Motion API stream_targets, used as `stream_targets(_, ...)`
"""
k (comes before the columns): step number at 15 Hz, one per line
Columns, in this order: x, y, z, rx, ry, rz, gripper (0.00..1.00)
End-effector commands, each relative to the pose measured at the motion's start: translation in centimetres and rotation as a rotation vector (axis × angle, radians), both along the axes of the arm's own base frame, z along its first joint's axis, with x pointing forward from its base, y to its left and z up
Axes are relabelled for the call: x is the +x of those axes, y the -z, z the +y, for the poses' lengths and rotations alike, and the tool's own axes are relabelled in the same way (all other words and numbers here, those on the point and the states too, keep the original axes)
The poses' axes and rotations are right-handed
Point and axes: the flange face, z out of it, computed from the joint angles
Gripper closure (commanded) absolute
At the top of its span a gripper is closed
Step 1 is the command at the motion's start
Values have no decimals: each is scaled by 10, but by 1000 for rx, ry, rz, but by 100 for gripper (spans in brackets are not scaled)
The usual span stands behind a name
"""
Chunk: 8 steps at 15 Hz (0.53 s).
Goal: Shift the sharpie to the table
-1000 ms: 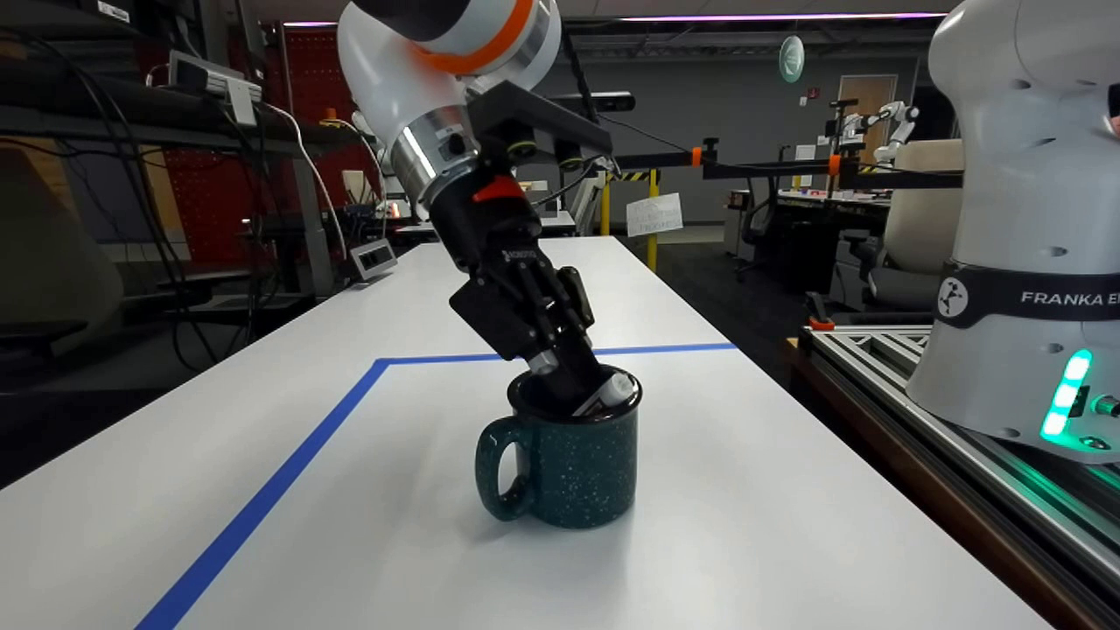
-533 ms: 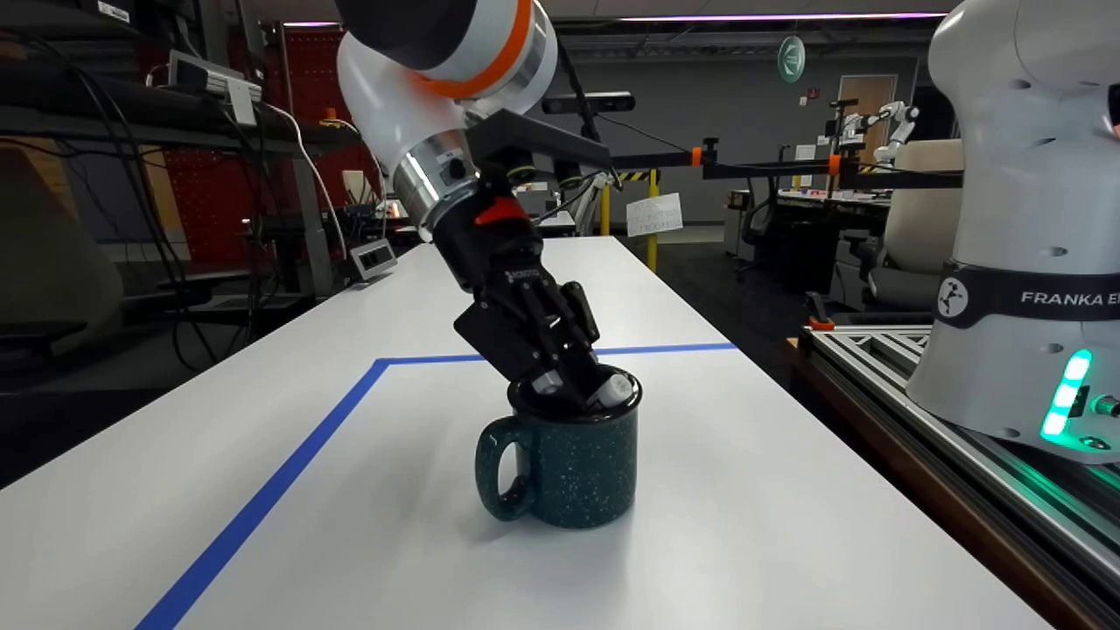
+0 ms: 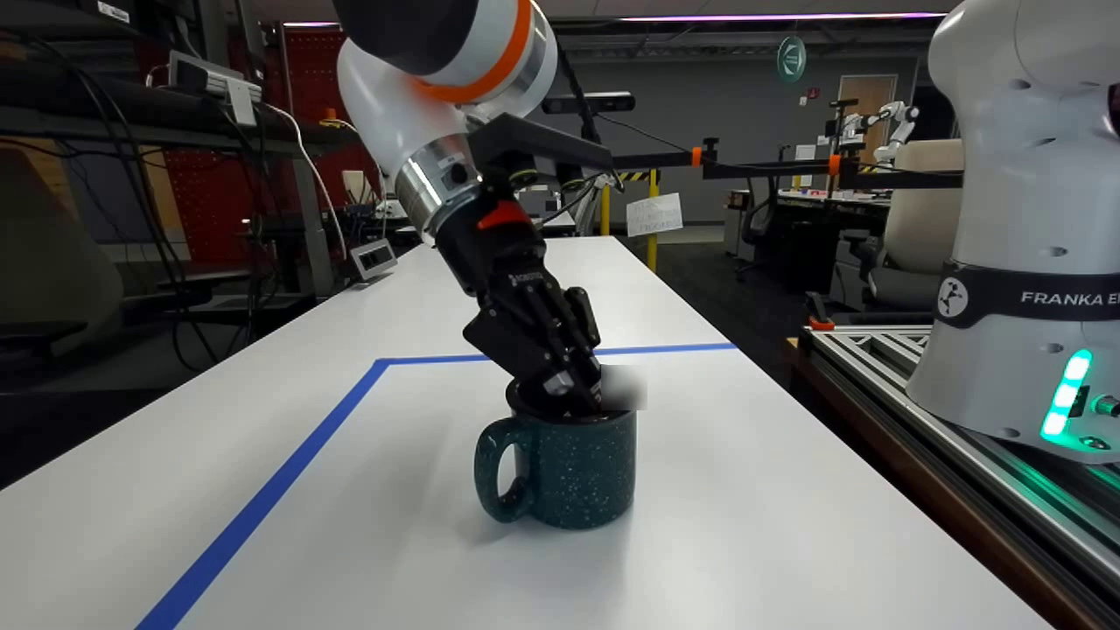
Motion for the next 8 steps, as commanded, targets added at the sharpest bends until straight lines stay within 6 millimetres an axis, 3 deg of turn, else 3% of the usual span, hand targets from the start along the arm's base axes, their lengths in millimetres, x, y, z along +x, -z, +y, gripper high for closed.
stream_targets(1,-12,-49,6,13,1,-8,95)
stream_targets(5,-25,-114,6,55,-11,1,95)
stream_targets(8,-22,-161,-15,16,5,-178,95)
